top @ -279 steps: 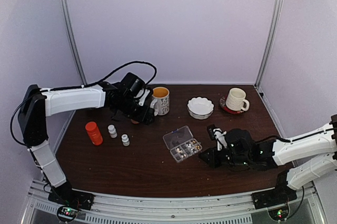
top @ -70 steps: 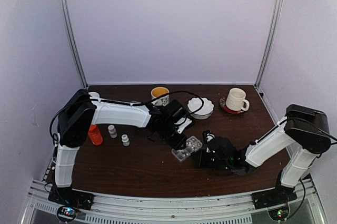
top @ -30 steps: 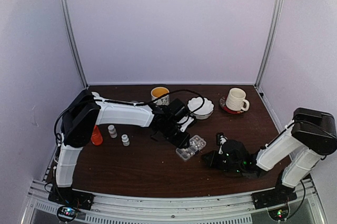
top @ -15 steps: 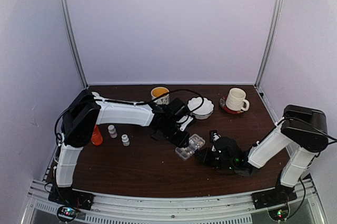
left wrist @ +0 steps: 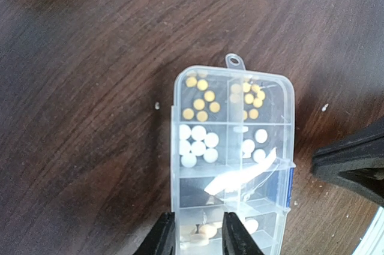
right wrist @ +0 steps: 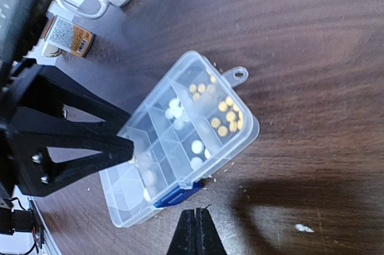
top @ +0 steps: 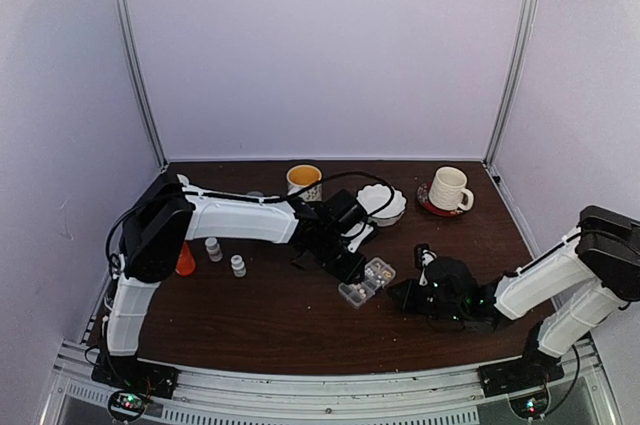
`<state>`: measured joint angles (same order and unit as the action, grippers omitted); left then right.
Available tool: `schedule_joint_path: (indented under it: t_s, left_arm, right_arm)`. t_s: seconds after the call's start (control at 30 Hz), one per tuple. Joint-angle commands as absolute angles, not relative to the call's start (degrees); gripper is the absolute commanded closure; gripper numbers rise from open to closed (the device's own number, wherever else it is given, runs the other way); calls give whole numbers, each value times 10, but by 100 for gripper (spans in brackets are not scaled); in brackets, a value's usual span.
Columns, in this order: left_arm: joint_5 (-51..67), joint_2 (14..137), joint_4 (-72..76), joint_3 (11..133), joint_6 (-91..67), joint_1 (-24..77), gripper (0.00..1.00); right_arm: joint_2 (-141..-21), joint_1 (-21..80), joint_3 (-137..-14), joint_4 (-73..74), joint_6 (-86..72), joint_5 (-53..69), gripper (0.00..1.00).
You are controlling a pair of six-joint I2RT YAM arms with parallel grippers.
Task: Sort the pills into containers
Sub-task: Close the lid of the pill container.
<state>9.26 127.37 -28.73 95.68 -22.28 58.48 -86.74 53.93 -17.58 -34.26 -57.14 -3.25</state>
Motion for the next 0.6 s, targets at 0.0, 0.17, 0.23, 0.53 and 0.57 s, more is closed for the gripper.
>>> schedule_joint_path:
  t_s: [0.0,0.17,0.23,0.53,0.57]
  left_arm:
    - [85,1309,-349,957,-224,593,71]
    - [85,1311,-350,954,-227,592,70]
    - [86,1313,-350,954,-228,592,70]
    - [117,1322,-348,956,-222,595,71]
    - [125,1324,-345,956,-221,598,71]
  right_arm:
    - [-833,535,-194,-231,-530,-66,100]
    - [-855,537,-196,-245,-536,-23,100]
    - [-865,537,-189,-259,-544,-19,100]
    - [-951,536,-241,-281,-533,-9,100]
    - [-964,536,-254,-284,-532,-6,100]
